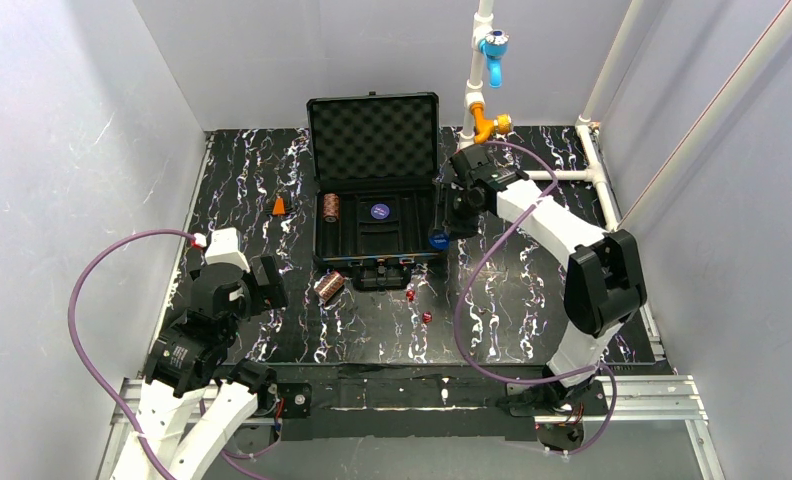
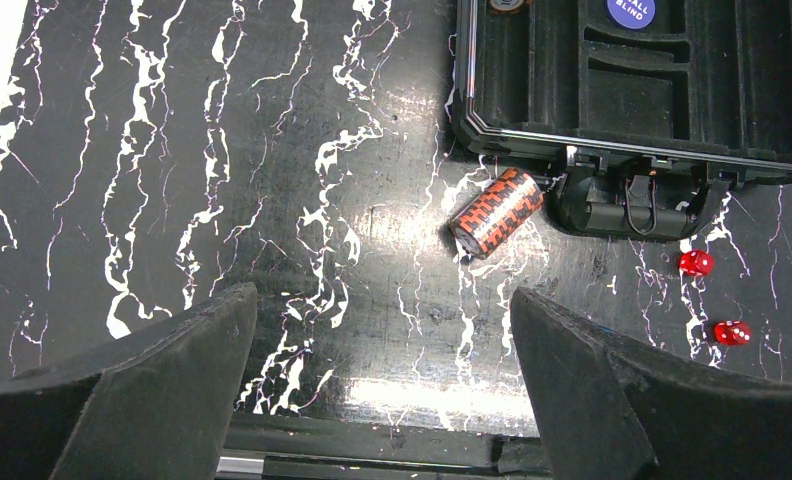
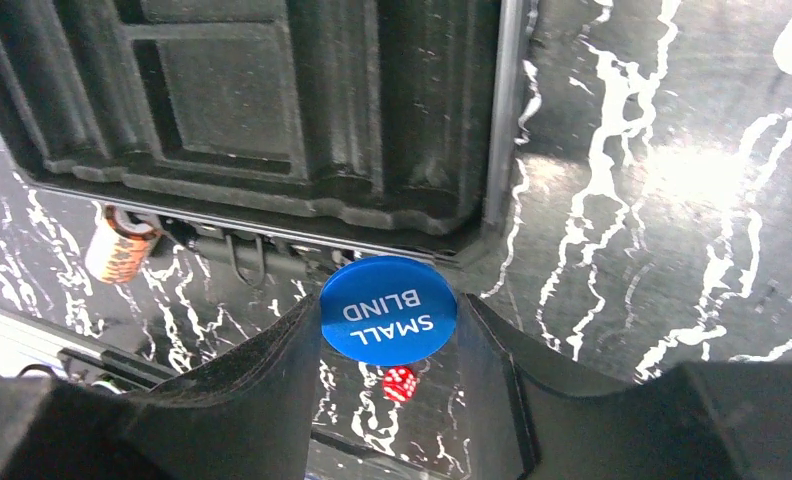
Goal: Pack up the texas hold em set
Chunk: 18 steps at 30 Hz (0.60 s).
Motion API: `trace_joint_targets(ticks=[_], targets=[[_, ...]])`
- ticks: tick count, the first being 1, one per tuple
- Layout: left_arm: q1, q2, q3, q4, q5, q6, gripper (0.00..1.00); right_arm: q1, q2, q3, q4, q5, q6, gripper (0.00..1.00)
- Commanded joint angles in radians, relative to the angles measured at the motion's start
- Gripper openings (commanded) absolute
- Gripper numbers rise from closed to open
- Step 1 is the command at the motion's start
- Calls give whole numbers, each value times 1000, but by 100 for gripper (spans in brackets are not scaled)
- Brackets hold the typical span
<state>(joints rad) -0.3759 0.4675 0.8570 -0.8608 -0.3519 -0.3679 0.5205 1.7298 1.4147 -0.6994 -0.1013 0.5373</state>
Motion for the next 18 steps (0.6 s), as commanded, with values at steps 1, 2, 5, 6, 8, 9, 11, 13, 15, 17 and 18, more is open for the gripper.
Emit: trace_joint_targets(ticks=[1,2,5,6,8,9,11,13,15,17,18], targets=[[4,-3,-10,-3,-18,-2,98,29,30,90,87,-42,36,50],[4,-3,-10,-3,-18,-2,98,36,40,101,93,-44,42,50],[4,-3,-10,-4,-18,-2,98,54,71,133,111,-46,58,50],[5,-3,-10,-3,-18,-2,98,61,84,144,118,-46,60,50],[5,-3,-10,-3,-17,-2,98,76,112,176,121,-45,61,50],[4,-3,-10,-3,-16,-2,98,82,128,191,122,-46,61,50],[4,-3,-10,-2,-16,-2,98,93,156,221,126,-47,67,49],[4,-1,-10,-2,-16,-2,98,104,179,242,140,-50,76,49],[4,-1,-10,-3,-16,-2,98,112,204,258,155,-52,88,49],[4,-3,-10,-3,-17,-2,98,120,232,276,163,-55,102,49],[3,-5,-10,-3,-18,-2,98,125,250,286,168,-59,108,49]])
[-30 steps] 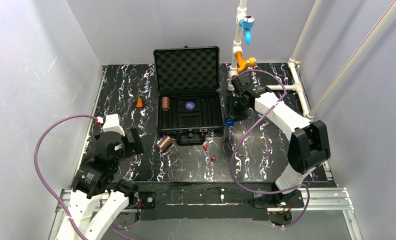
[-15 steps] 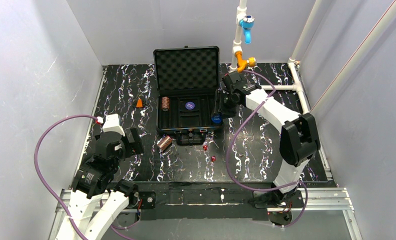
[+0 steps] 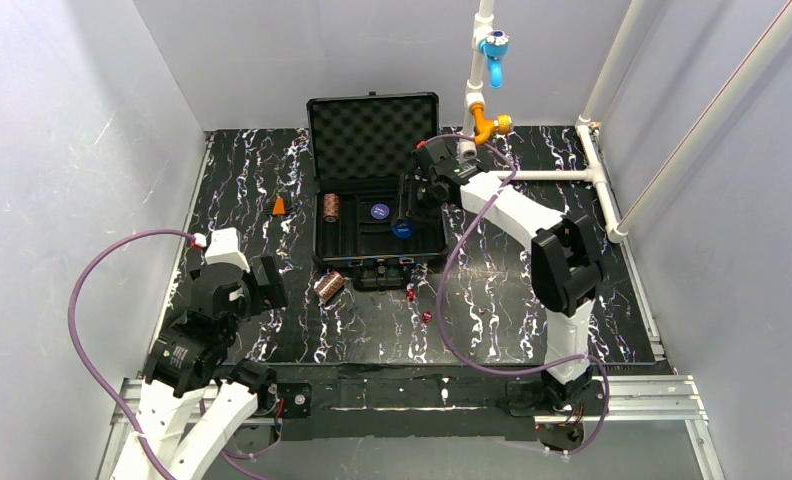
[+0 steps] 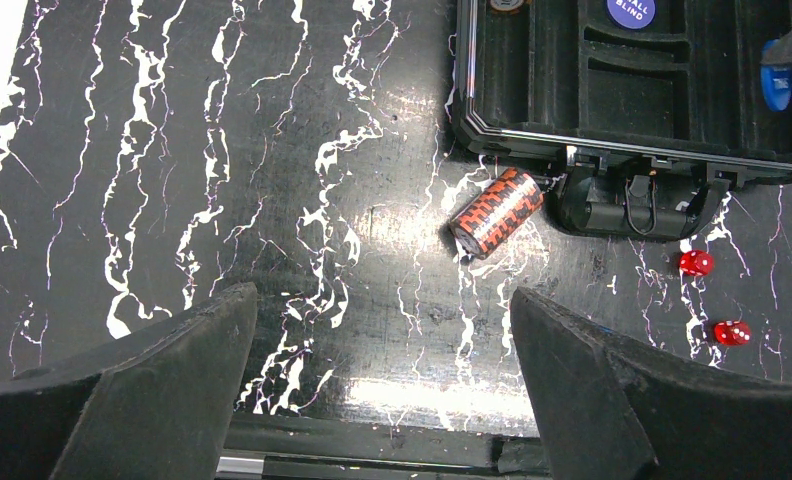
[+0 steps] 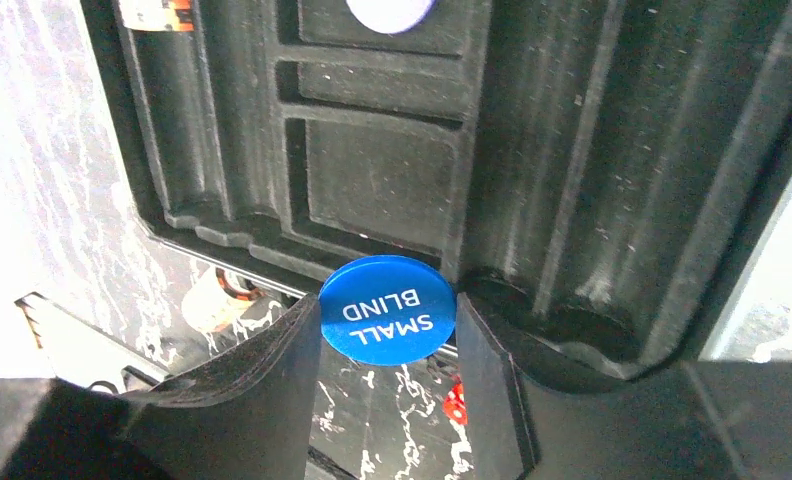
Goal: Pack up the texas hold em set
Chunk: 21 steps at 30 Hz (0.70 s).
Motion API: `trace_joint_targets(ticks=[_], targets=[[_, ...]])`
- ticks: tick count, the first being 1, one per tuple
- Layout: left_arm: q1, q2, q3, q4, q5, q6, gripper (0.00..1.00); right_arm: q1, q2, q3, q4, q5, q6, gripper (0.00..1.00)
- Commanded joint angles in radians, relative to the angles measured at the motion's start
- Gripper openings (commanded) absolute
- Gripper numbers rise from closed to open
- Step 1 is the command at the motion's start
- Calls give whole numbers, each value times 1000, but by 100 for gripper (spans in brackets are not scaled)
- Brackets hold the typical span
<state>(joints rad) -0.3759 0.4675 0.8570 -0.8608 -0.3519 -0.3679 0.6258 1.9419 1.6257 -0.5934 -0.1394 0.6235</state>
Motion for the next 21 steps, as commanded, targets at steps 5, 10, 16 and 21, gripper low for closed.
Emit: trace_joint_targets(ticks=[5,10,16,21], targets=[[5,-6,-12,-2,-14,-2,98,45,92,111,83,-24,47,48],[5,1,-10,-1,-7,-1,98,66,126,128,105,-24,67,48],[3,1,-11,0,-9,0,98,81,145,135,109,-7,78,48],[5,5,-11,0,-6,0,98,87,154,138,111,8,85,48]])
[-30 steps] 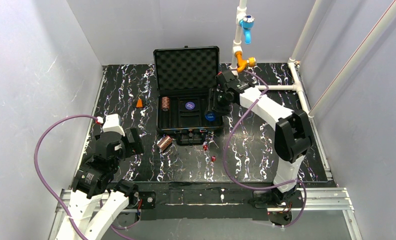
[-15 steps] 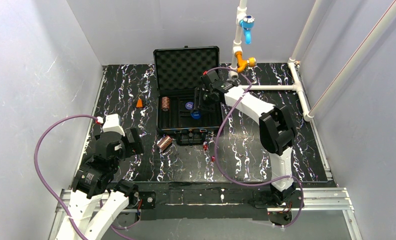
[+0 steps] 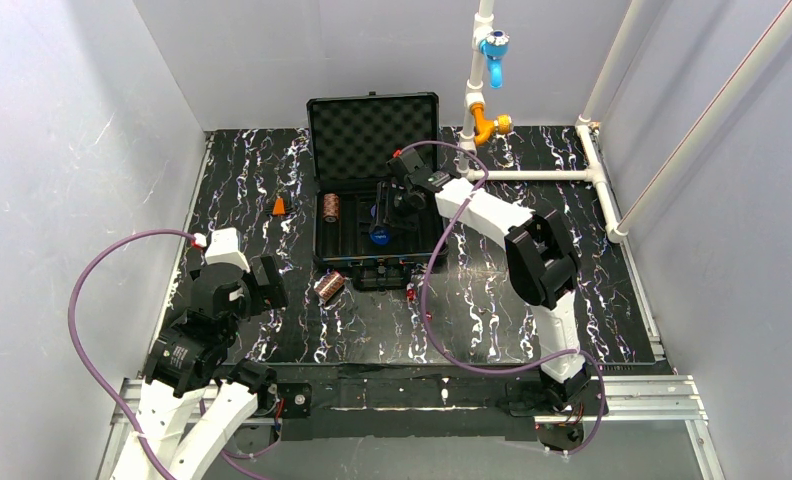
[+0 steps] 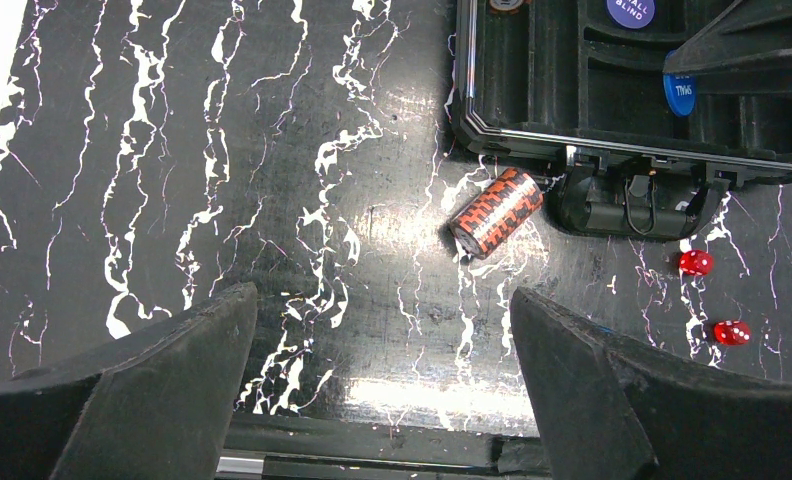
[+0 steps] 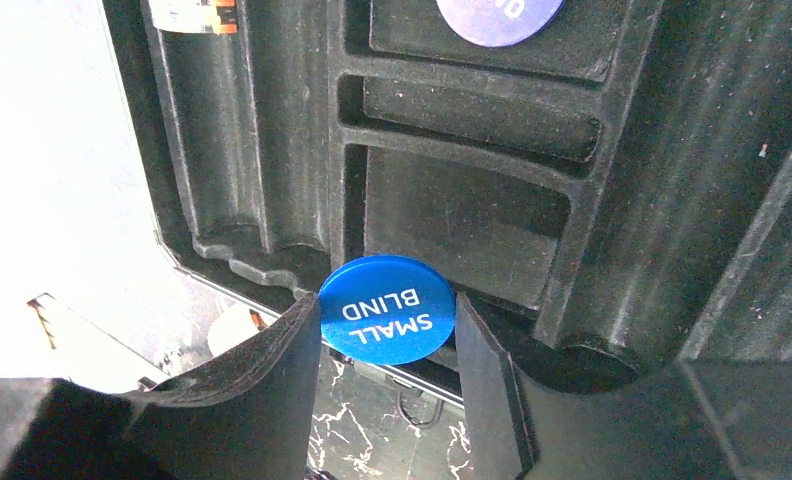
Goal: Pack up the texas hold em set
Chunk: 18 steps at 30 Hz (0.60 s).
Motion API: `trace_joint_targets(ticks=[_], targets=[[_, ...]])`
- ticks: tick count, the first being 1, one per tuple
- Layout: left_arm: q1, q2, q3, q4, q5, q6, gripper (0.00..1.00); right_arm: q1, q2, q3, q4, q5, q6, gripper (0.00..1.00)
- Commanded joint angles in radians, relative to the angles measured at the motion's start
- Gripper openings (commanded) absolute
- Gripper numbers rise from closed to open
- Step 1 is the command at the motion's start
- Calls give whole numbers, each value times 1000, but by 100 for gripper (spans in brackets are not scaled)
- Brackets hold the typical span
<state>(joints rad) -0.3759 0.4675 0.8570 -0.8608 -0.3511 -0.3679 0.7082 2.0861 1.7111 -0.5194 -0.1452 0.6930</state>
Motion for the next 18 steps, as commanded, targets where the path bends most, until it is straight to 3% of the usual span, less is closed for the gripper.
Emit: trace_joint_targets(ticks=[1,18], targets=[[4,3,-11,-1,-6,1,98,5,12,56,35,18,17,48],[5,0,-12,0,-8,1,98,5,44,76,24,46,14,50]])
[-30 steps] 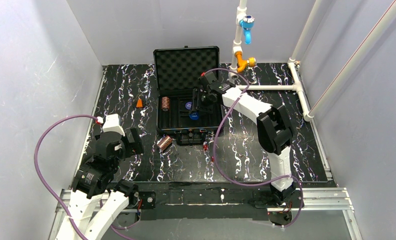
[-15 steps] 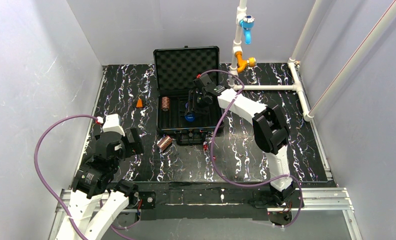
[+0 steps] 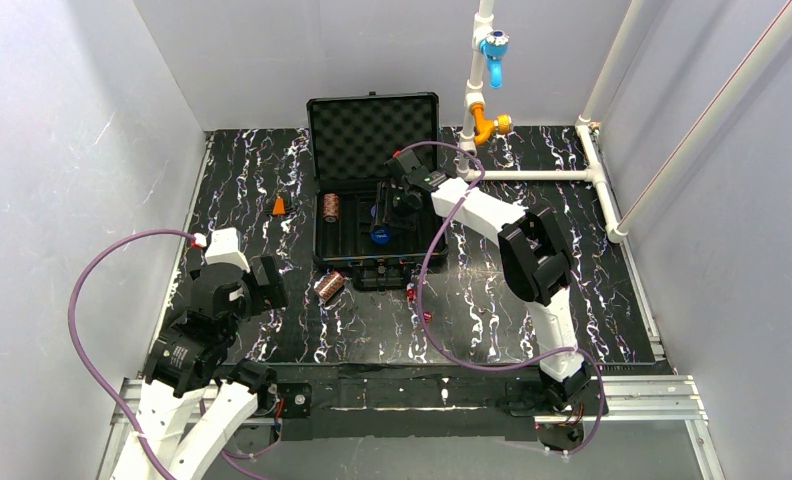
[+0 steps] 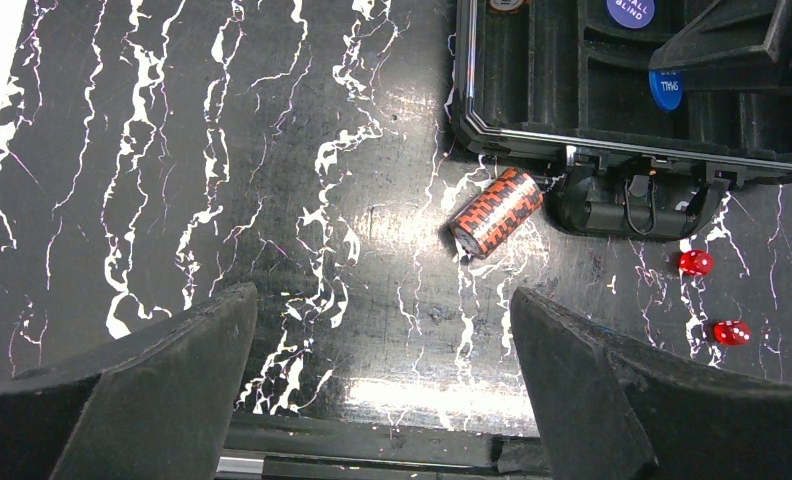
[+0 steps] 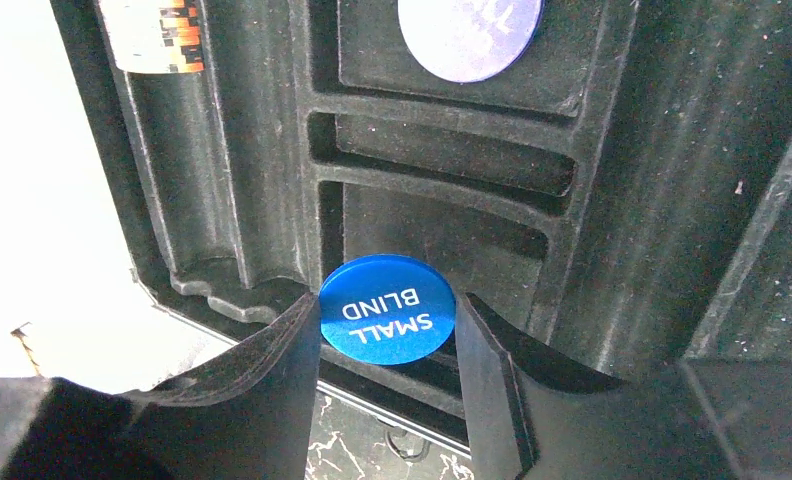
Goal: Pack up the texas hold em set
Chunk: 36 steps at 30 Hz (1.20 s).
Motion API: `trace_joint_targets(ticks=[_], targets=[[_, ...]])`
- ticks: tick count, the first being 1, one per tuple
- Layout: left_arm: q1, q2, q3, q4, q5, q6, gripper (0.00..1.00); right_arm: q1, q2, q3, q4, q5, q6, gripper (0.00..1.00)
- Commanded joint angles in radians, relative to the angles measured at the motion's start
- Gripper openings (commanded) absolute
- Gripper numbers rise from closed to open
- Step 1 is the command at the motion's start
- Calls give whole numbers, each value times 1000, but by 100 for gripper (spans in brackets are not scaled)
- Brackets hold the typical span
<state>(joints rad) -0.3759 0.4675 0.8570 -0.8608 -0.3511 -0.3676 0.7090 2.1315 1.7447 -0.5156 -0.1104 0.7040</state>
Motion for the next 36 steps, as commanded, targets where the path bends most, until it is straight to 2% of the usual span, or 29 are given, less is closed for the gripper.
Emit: trace_joint_targets(ticks=[1,15,16,23,24,36], targets=[[5,0,-12,0,-8,1,98,4,0,42,20,13,2,50],[5,-1,-12,0,-9,1,98,4,4,29,44,9,11,56],[4,-2,-12,0,-9,1,98,4,4,28,47,8,12,58],[4,2,-12,0,-9,1,98,4,-8,10,67,9,7,92],[3,2,-13,0,-9,0,98,4,-10,10,68,8,5,94],[5,12,-12,2,-6,1,98,4,-108,10,45,28,-66,94]])
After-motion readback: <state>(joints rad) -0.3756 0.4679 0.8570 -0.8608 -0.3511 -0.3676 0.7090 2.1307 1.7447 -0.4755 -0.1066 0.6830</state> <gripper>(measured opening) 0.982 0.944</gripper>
